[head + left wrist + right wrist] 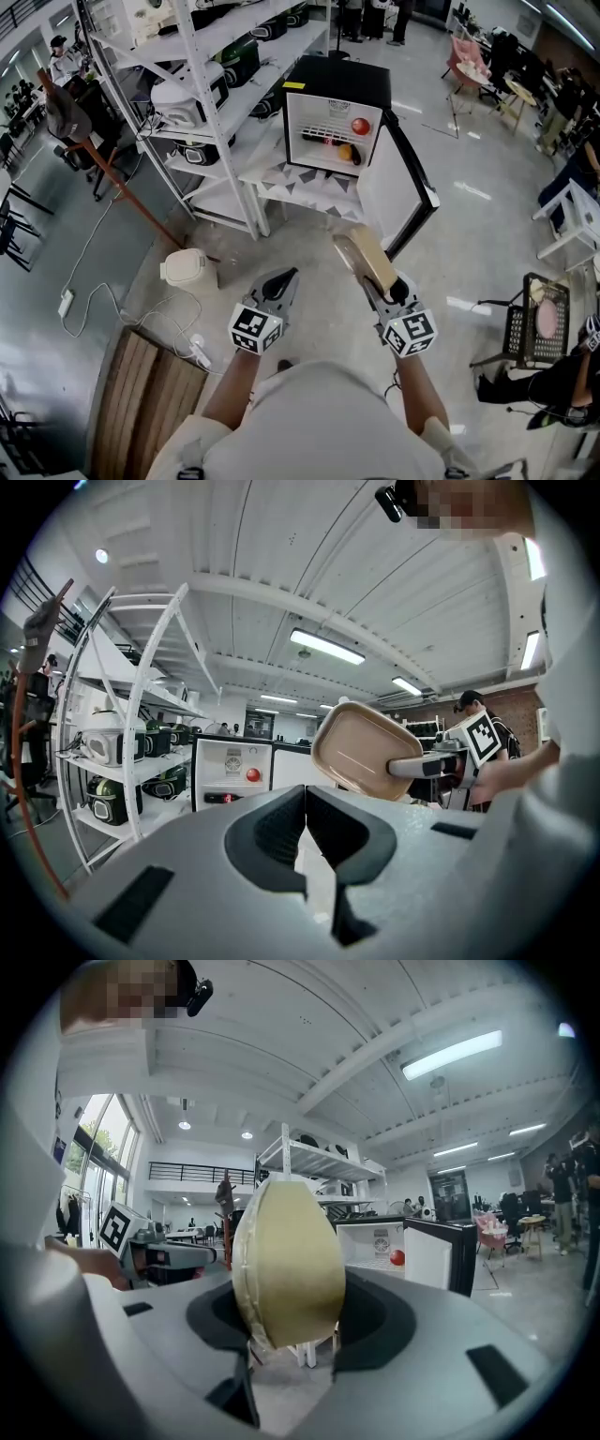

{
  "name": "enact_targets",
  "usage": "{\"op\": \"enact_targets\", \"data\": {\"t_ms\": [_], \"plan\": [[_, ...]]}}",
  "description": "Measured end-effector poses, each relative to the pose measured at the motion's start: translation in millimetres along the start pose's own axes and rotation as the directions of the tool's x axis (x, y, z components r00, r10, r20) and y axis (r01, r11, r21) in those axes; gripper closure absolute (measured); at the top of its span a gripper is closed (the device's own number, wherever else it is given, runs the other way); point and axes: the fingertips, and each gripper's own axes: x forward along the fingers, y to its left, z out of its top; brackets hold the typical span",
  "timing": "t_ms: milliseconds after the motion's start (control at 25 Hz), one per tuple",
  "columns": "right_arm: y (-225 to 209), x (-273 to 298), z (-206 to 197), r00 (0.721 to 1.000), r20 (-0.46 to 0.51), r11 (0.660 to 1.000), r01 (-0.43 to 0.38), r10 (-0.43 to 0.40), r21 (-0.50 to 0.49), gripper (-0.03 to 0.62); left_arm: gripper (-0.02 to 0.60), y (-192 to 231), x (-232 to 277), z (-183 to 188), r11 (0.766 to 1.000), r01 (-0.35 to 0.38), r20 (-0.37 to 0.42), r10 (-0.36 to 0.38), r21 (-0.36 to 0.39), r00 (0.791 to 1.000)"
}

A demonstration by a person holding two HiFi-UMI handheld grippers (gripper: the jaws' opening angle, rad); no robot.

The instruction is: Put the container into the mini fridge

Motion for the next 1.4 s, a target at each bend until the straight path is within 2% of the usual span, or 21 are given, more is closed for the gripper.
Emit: {"op": "enact_targets", "data": {"t_ms": [520,880,1160,1400], "plan": [[45.2,31.9,-10.0,0.999,-0.025,0.999,0.035,-0.035,0.009,0.373,0.577,47.0,-35.4,-10.6,1.0,0.02,-0.003,-0.02,-0.017,1.0],[73.4,47.8,-18.8,0.995,-0.022,0.995,0.098,-0.097,0.027,0.373,0.577,82.4,-59.3,-25.9,0.998,0.052,-0.026,-0.053,-0.021,0.998],[74.9,55.6,-23.3,0.991,-0.038,0.991,0.128,-0.126,0.039,0.372,0.577,95.5,-56.1,-28.0,0.997,0.072,-0.026,-0.073,-0.043,0.997],[59.4,71.4,-26.1,0.99,-0.044,0.99,0.136,-0.134,0.047,0.372,0.577,107.7,-43.6,-28.1,0.997,0.069,-0.022,-0.07,-0.045,0.997]]}}
